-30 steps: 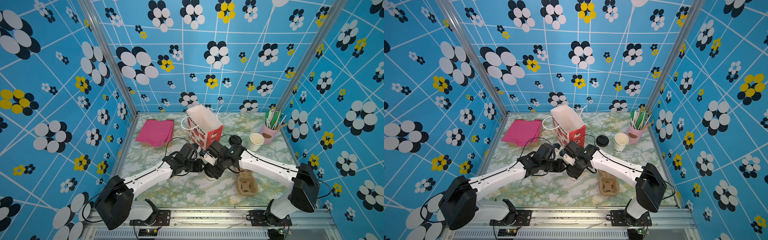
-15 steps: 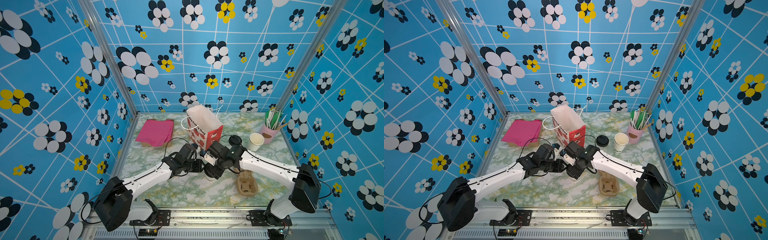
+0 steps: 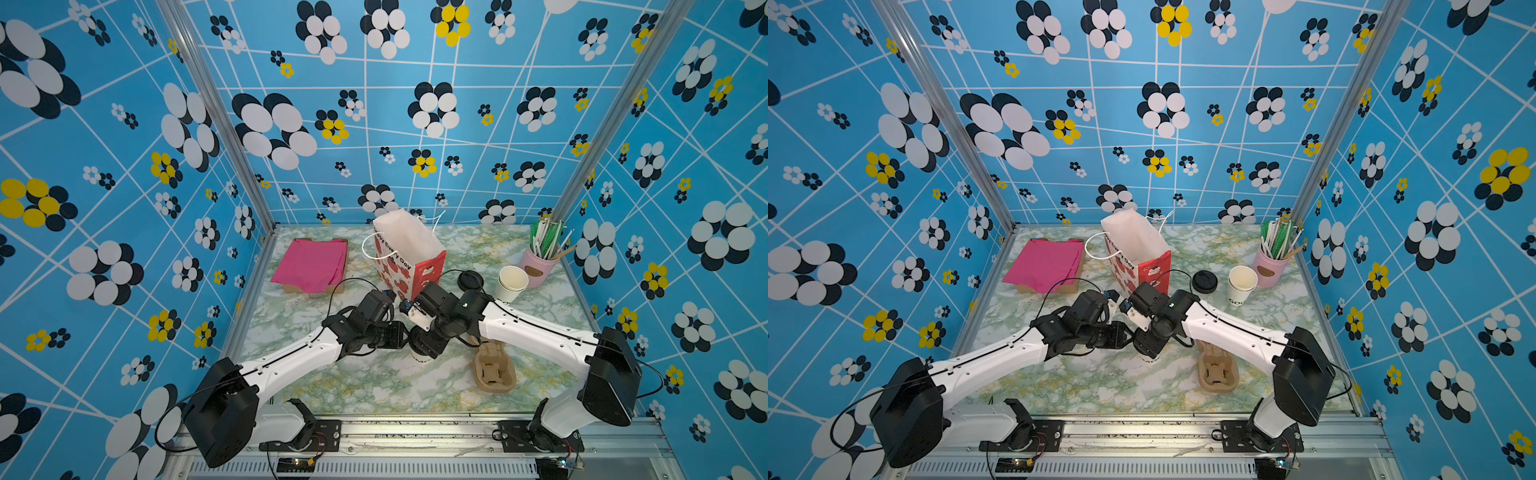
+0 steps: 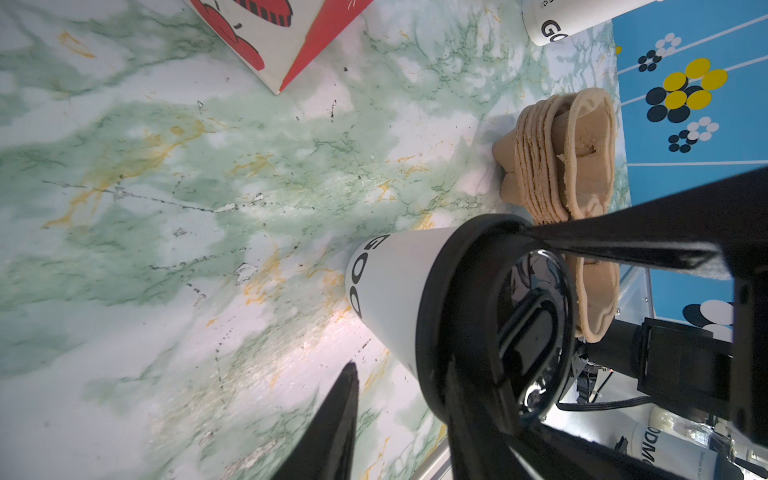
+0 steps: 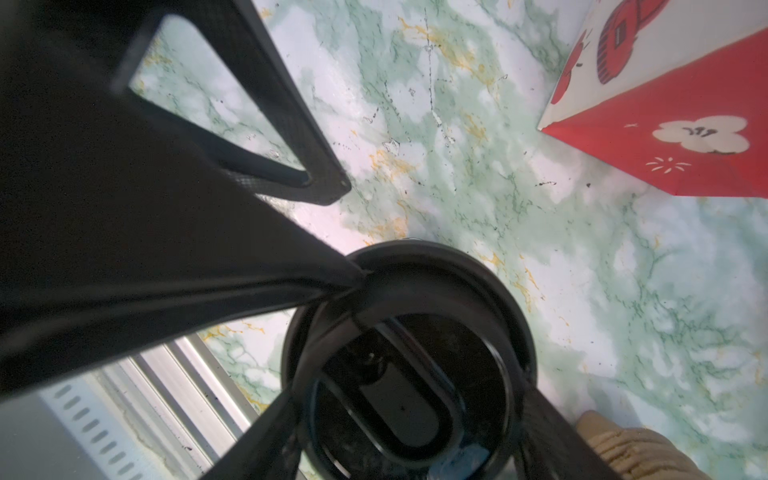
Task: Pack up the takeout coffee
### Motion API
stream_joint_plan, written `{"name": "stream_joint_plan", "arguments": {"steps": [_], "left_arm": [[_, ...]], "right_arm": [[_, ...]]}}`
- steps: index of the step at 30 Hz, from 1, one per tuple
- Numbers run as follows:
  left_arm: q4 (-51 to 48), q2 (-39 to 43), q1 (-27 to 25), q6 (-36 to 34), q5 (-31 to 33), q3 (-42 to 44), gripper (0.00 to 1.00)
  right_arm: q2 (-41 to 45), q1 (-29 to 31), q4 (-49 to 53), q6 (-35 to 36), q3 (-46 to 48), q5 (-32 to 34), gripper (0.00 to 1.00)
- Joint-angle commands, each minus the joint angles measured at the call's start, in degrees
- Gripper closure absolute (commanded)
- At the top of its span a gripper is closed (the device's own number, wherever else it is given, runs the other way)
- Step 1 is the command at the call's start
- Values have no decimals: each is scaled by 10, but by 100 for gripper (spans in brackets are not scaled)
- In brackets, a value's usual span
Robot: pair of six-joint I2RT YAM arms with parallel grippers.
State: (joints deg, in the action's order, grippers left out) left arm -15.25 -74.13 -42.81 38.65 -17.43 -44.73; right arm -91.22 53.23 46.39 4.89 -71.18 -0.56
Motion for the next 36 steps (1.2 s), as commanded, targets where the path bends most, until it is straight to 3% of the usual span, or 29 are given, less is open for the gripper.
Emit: {"name": "stream_joint_plan", "arguments": {"steps": [1,6,17,30,36], "left_arm": [[-43,-1,-25,4,-14,3,64],[-74,8,-43,12,23,0,65],[-48,6,-68,65,69,64,73],[-20,-31,-78,80,67,90,79],[5,-3,-62,60,39,62,79]], "right_arm": [[-76,13,84,-9,74,-42,27],[-77,14,83,-8,73,-42,27],[-79,13,82,-11,74,-45,27],[-77,13,86,-10,73,-47,27],[-78,13,86,-5,73,-50,27]]}}
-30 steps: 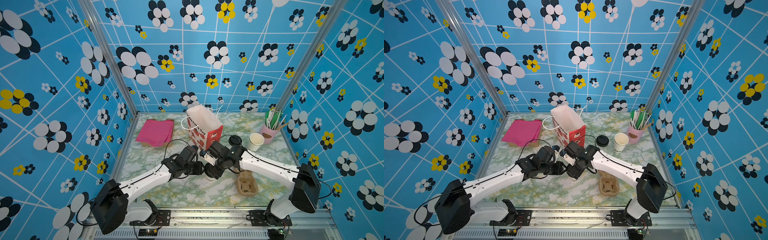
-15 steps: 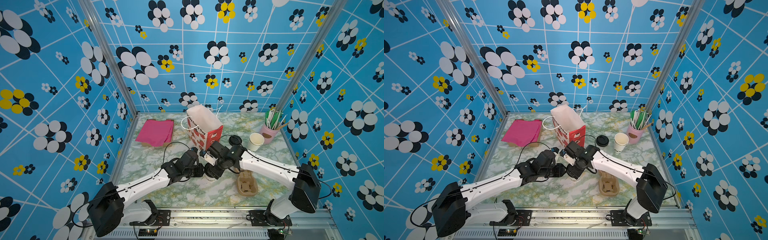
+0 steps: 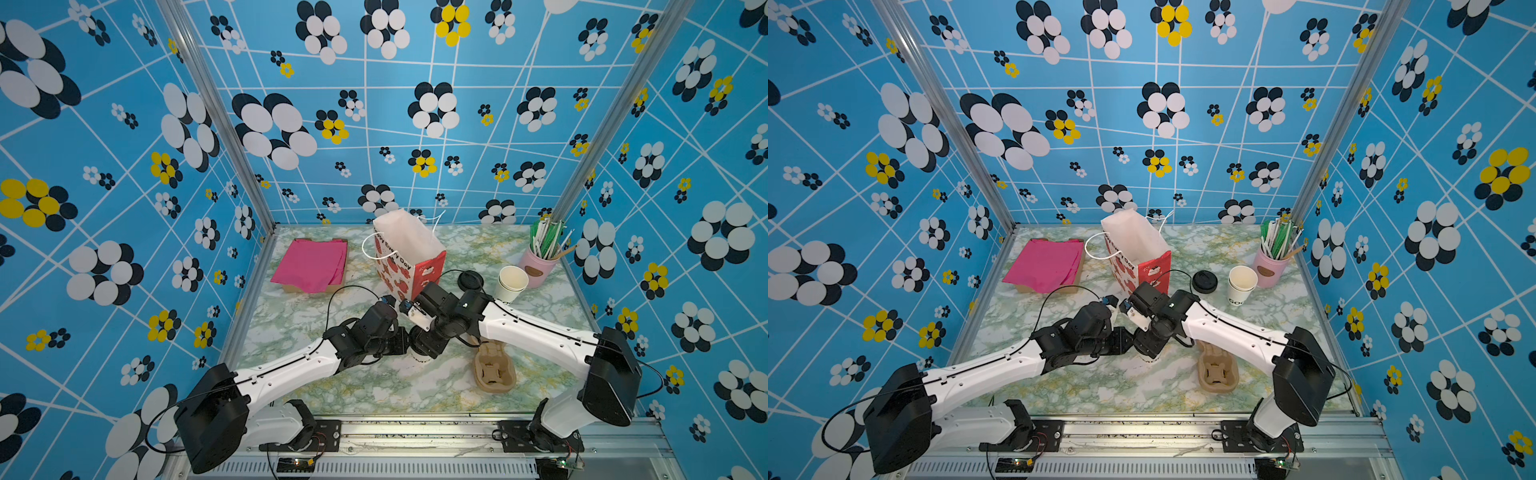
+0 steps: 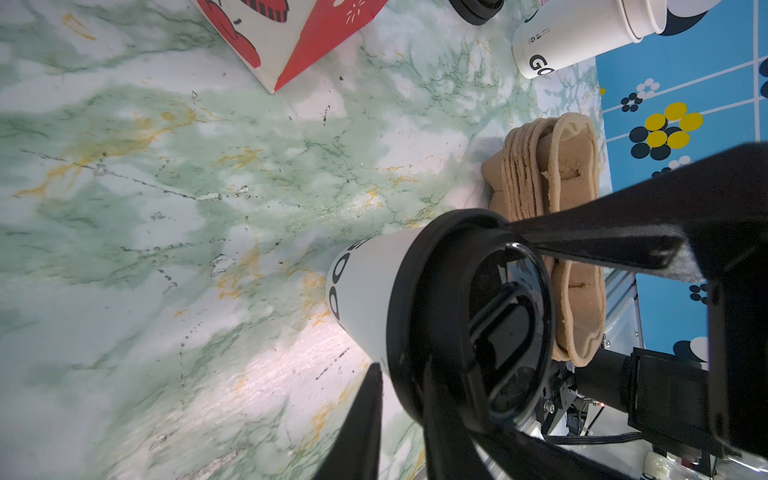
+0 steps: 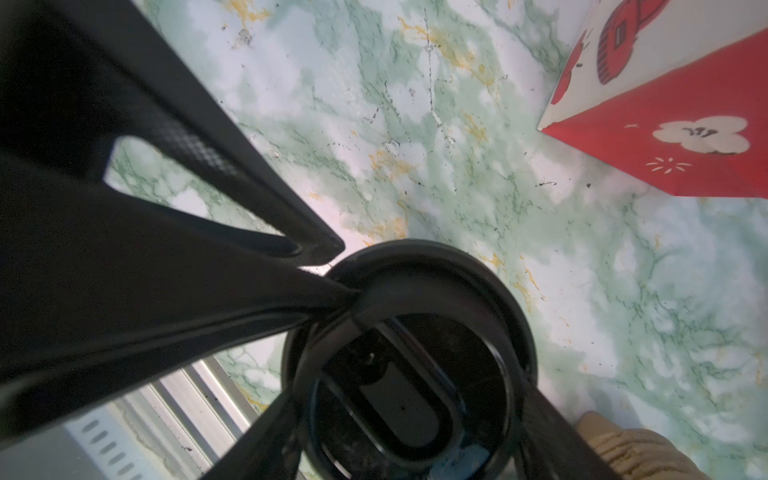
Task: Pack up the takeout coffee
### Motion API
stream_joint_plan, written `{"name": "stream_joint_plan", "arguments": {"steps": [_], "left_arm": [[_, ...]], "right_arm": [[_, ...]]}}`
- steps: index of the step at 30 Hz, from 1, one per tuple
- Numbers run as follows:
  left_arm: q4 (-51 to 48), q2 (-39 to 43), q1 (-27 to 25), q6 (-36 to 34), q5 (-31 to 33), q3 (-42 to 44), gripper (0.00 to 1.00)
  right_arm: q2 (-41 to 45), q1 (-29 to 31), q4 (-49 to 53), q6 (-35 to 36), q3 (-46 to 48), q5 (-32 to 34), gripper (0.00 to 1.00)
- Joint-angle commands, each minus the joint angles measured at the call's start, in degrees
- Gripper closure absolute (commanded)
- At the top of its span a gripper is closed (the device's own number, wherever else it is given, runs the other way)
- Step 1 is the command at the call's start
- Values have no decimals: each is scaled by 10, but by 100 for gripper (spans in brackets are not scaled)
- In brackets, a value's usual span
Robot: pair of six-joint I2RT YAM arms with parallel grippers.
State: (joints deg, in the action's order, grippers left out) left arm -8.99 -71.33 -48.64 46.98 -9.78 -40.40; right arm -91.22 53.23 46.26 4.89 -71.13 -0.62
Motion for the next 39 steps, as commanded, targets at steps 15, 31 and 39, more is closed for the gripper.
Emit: {"name": "stream_joint_plan", "arguments": {"steps": [15,31,39], "left_arm": [[-55,115,84,-45,-52,12,72],[-48,157,123,-50,-61,49,75],[-13,150,141,-43,-110,57,76]], "right_arm": [[-61,-8,88,112,55,-97,27],[-84,-61,102,293,13,-123,34],[-68,-61,77,344,25,-107,34]]}}
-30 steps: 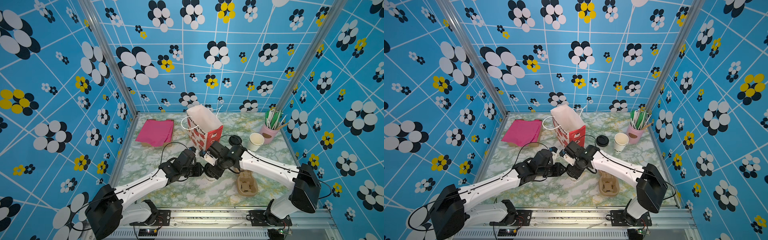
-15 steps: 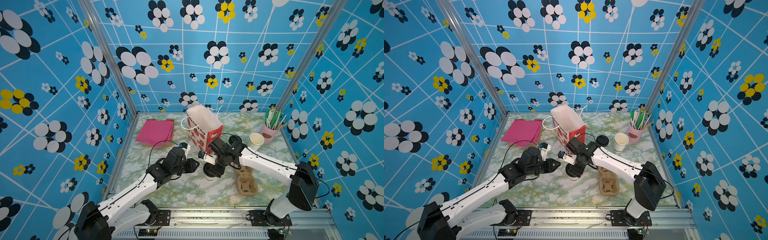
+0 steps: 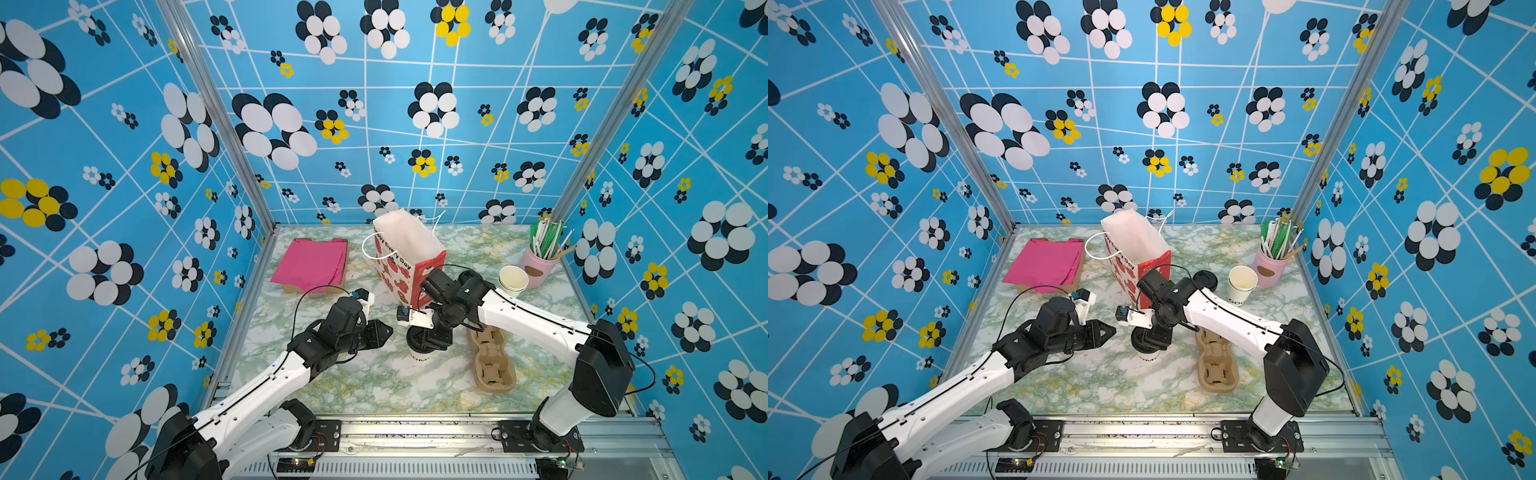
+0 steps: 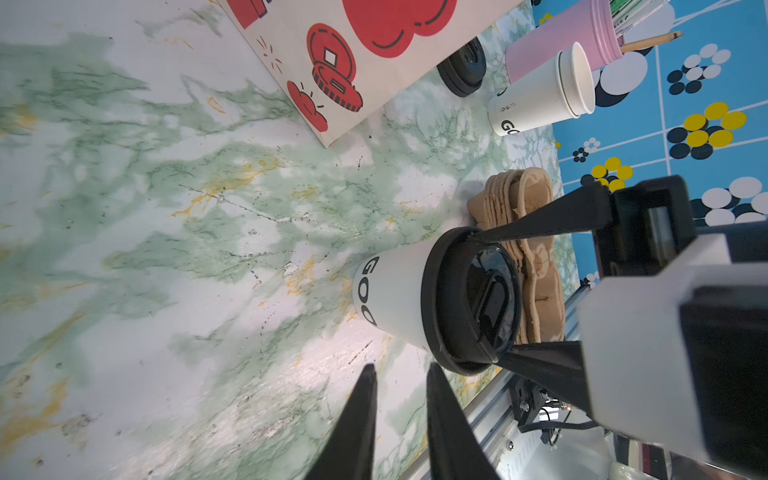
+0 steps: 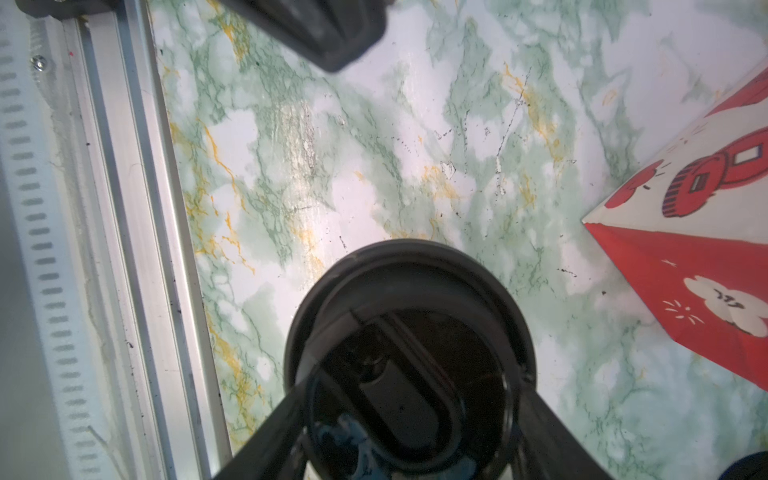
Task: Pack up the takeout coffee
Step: 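Shift the left gripper's hold on the cup while the right gripper keeps the lid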
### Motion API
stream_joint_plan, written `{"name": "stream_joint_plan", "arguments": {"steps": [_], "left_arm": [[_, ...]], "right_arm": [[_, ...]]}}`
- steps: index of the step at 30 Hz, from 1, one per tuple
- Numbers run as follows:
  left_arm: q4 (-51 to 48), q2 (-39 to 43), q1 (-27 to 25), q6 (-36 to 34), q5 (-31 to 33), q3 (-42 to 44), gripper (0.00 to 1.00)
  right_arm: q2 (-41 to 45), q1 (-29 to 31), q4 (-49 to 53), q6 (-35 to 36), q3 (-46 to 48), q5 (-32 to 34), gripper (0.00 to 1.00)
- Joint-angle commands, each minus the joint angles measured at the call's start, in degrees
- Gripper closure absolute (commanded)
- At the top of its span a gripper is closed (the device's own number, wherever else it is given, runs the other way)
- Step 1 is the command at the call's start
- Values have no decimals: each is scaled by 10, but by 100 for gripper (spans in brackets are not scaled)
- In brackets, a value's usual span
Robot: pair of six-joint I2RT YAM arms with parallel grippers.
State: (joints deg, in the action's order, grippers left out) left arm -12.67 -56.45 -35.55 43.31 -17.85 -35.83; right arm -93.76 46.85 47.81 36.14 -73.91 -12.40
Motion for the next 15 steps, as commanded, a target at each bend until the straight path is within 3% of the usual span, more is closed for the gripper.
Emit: {"name": "stream_joint_plan", "arguments": {"steps": [1,15], "left_arm": [[28,-1,12,-5,-34,13,76],[87,-78,18,-7,-118,3,78]], "right_arm": [[-36,3,52,38,58,12,34],[-45,-4,47,137,46,-7,27]]}}
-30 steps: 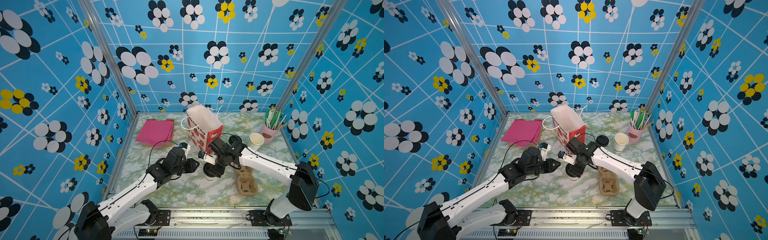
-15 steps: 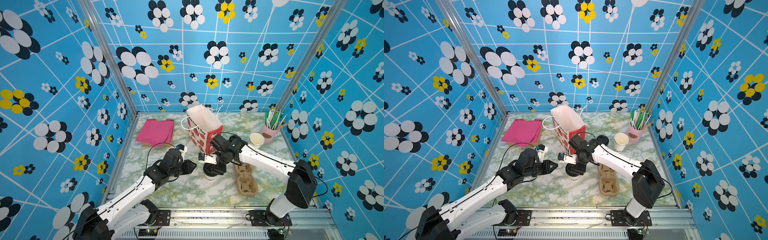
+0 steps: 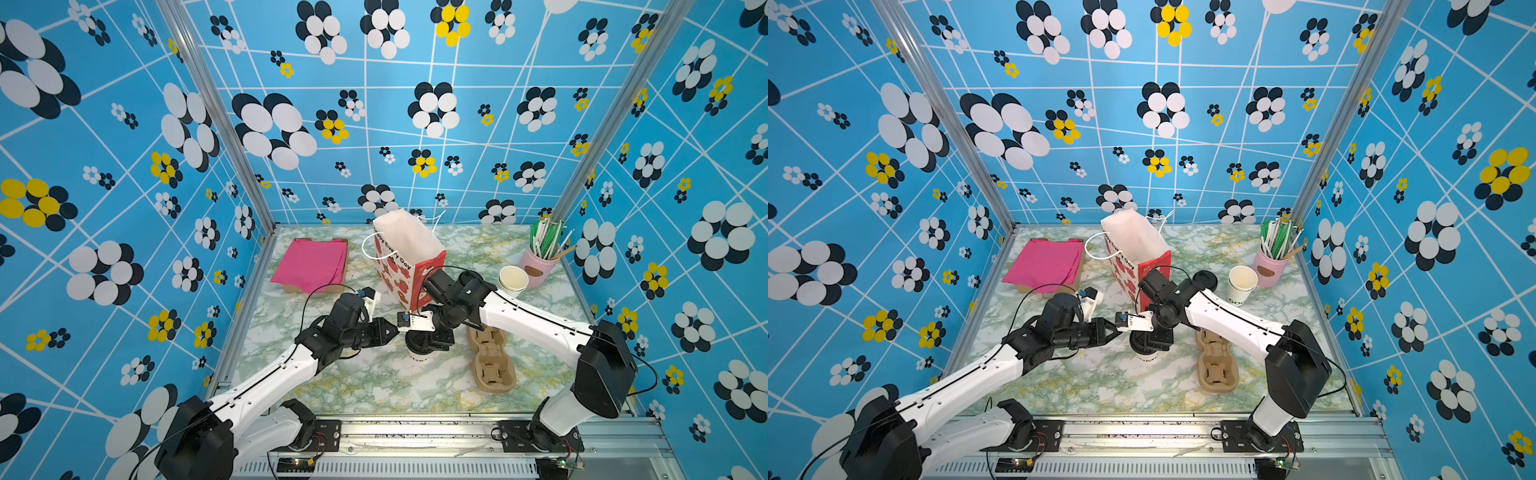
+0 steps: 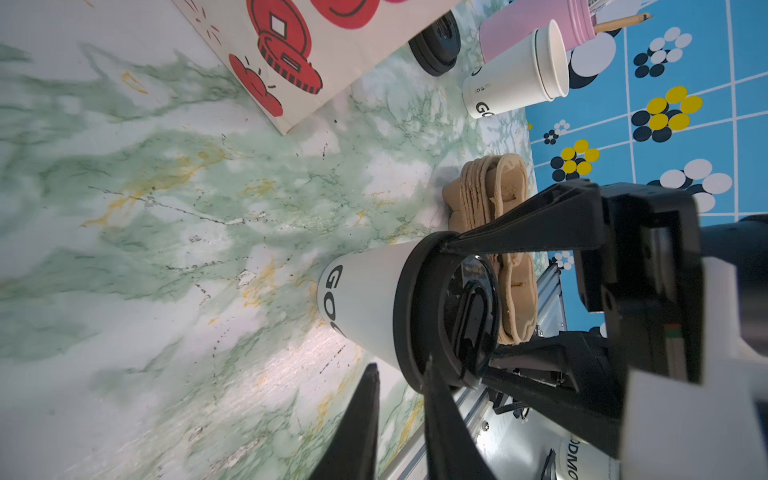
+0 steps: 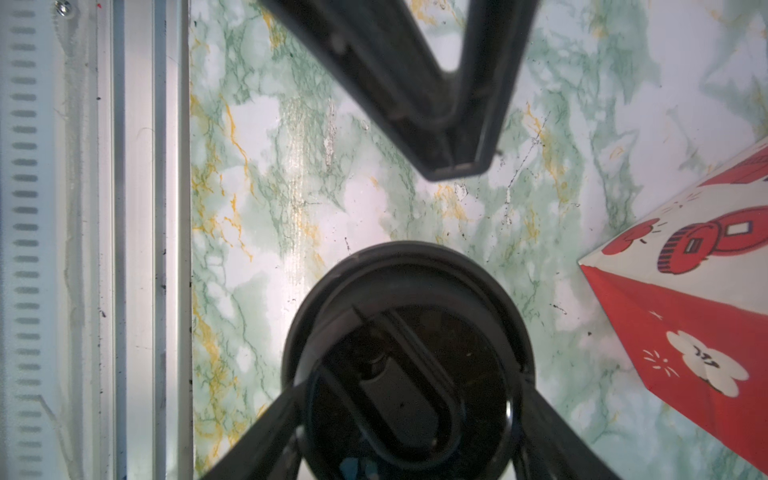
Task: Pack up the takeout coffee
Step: 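Shift the left gripper's hold on the cup while the right gripper keeps the lid, then hold the cup body with the left gripper while the right gripper presses the lid down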
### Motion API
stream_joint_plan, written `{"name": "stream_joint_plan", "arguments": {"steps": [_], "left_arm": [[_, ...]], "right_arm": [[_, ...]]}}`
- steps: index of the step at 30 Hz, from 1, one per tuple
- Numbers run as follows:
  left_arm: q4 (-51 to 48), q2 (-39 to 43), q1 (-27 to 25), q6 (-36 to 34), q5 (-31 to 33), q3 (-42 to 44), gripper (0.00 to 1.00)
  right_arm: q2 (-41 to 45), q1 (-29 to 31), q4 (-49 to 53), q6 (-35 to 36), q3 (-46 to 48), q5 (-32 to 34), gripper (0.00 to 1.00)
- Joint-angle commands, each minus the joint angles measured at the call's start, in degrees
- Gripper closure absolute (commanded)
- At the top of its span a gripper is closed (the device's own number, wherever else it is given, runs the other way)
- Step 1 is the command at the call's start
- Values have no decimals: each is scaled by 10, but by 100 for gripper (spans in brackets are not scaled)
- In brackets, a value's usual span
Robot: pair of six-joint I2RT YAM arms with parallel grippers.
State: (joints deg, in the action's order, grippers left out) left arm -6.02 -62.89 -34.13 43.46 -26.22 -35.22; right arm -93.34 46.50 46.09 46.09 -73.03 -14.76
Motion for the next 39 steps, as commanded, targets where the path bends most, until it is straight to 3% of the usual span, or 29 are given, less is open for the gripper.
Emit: {"name": "stream_joint_plan", "arguments": {"steps": [1,22,28,39], "left_arm": [[21,-20,5,-10,-37,-5,78],[59,-101,0,-10,-69,-38,80],[12,-119,-7,-31,-54,-53,81],[-121,-137,-49,-86,35,-87,82]], "right_arm": [[-48,-1,60,42,39,14,27],[-51,-7,46,54,42,18,26],[-52,-9,45,52,45,18,26],[-39,-14,39,41,67,22,26]]}}
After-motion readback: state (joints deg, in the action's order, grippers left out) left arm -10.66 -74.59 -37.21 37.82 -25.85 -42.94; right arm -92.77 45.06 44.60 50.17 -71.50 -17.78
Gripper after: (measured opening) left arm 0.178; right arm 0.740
